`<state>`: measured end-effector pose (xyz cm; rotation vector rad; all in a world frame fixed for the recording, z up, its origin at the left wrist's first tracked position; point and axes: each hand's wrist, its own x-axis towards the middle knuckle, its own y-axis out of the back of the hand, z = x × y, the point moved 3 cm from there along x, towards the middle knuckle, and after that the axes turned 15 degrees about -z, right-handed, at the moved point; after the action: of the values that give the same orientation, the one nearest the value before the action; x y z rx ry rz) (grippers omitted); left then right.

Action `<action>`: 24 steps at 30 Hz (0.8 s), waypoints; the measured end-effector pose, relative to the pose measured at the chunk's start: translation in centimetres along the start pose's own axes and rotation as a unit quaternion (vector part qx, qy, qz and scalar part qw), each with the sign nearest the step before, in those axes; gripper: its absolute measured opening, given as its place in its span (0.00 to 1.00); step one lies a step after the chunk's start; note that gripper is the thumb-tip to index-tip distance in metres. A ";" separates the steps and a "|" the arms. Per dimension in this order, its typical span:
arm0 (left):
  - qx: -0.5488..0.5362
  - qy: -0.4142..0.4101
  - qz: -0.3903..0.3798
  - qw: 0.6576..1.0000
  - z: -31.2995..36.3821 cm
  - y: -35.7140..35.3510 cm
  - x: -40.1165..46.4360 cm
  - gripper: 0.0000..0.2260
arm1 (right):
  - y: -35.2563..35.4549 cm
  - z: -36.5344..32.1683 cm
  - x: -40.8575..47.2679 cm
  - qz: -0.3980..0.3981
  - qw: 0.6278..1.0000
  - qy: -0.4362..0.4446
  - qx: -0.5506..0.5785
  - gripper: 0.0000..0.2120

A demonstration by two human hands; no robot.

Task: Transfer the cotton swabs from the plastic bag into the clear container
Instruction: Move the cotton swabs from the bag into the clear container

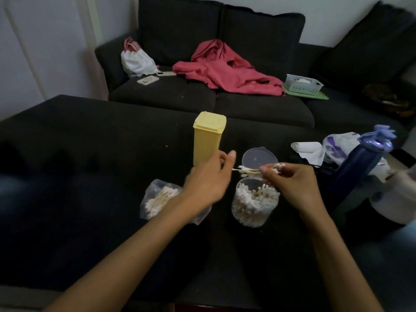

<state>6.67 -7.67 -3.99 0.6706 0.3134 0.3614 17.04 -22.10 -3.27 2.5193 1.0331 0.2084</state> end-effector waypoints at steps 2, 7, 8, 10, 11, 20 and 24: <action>0.023 0.008 -0.007 1.000 1.5 -1.4 1.3 0.24 | 0.6 0.4 -0.2 -0.002 1.000 -0.008 0.011 0.06; 0.140 0.028 0.009 0.990 3.1 -3.2 3.9 0.28 | 2.3 0.8 -0.5 0.009 0.999 0.000 0.035 0.03; 0.145 0.030 0.007 0.989 3.0 -3.6 4.3 0.30 | 2.5 0.9 -0.6 0.004 0.999 0.003 0.041 0.03; 0.133 0.034 0.001 0.990 2.6 -4.5 5.0 0.34 | 2.8 1.2 -0.6 -0.010 0.998 0.010 0.062 0.02; 0.115 0.032 -0.004 0.993 2.6 -4.8 5.3 0.35 | 2.9 1.3 -0.6 -0.019 0.997 0.011 0.077 0.02; -0.088 -0.021 -0.047 0.995 2.9 -5.8 6.7 0.30 | 2.8 3.5 0.5 -0.060 0.963 -0.046 0.258 0.02; -0.069 -0.046 -0.026 0.996 2.5 -5.4 6.7 0.22 | 2.2 4.2 1.2 -0.061 0.963 -0.064 0.256 0.08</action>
<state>14.84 -10.11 -6.74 0.5405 0.2167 0.2980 20.49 -24.05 -6.16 2.8518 1.3166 -0.2916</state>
